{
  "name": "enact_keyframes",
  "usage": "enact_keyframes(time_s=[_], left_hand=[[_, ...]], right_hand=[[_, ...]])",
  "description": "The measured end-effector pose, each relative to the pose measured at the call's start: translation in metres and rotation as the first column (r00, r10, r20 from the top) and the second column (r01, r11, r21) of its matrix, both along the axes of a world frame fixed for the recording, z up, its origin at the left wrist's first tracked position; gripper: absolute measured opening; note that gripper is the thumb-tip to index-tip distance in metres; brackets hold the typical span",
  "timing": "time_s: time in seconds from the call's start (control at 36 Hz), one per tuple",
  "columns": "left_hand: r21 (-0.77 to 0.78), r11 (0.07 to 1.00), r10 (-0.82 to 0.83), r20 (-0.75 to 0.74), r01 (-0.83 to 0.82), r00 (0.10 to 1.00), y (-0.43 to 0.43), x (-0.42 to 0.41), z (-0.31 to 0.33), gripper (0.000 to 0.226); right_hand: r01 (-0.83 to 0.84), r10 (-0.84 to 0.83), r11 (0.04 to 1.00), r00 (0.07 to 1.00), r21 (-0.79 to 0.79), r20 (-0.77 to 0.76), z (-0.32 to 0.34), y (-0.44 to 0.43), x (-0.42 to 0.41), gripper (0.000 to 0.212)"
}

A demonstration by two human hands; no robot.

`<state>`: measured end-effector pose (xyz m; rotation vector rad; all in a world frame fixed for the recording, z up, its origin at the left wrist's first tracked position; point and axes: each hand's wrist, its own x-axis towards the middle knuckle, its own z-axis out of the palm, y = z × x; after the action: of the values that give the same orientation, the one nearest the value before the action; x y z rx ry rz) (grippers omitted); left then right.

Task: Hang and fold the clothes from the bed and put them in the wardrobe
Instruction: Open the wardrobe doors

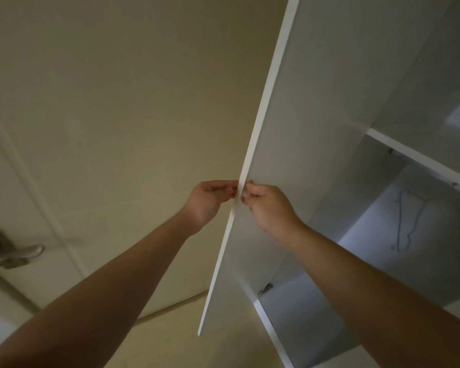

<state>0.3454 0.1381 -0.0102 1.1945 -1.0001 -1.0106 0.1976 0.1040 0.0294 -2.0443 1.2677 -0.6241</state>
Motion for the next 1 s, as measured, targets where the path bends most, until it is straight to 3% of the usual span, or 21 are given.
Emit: enact_keyframes(time_s=[0.14, 0.33, 0.44, 0.56, 0.81, 1.0], left_hand=[[0.030, 0.998, 0.058, -0.001, -0.058, 0.998, -0.009, 0.010, 0.001, 0.032], [0.101, 0.988, 0.097, 0.189, -0.117, 0.977, -0.015, 0.018, 0.006, 0.033], [0.055, 0.970, 0.201, 0.370, -0.238, 0.907, -0.008, 0.013, 0.009, 0.032], [-0.041, 0.941, 0.323, 0.398, -0.335, 0.859, -0.005, 0.000, 0.012, 0.026], [0.011, 0.995, 0.090, 0.298, -0.098, 0.950, -0.034, -0.061, 0.017, 0.019], [0.043, 0.988, -0.154, 0.303, 0.148, 0.940, -0.075, -0.136, 0.016, 0.021]], right_hand=[[-0.054, 0.053, 0.999, 0.998, -0.002, -0.038, 0.003, -0.009, 0.017, 0.033], [-0.125, 0.123, 0.989, 0.992, 0.077, 0.037, 0.001, -0.025, 0.026, 0.023], [-0.141, 0.140, 0.976, 0.990, 0.163, 0.020, 0.003, -0.028, 0.019, 0.049], [-0.128, 0.131, 0.986, 0.991, 0.102, -0.014, 0.000, -0.030, 0.000, 0.050], [0.029, -0.030, 0.998, 0.999, 0.061, 0.012, -0.003, -0.027, -0.077, 0.047], [0.378, -0.377, 0.926, 0.922, -0.001, 0.087, 0.000, -0.019, -0.156, 0.039]])
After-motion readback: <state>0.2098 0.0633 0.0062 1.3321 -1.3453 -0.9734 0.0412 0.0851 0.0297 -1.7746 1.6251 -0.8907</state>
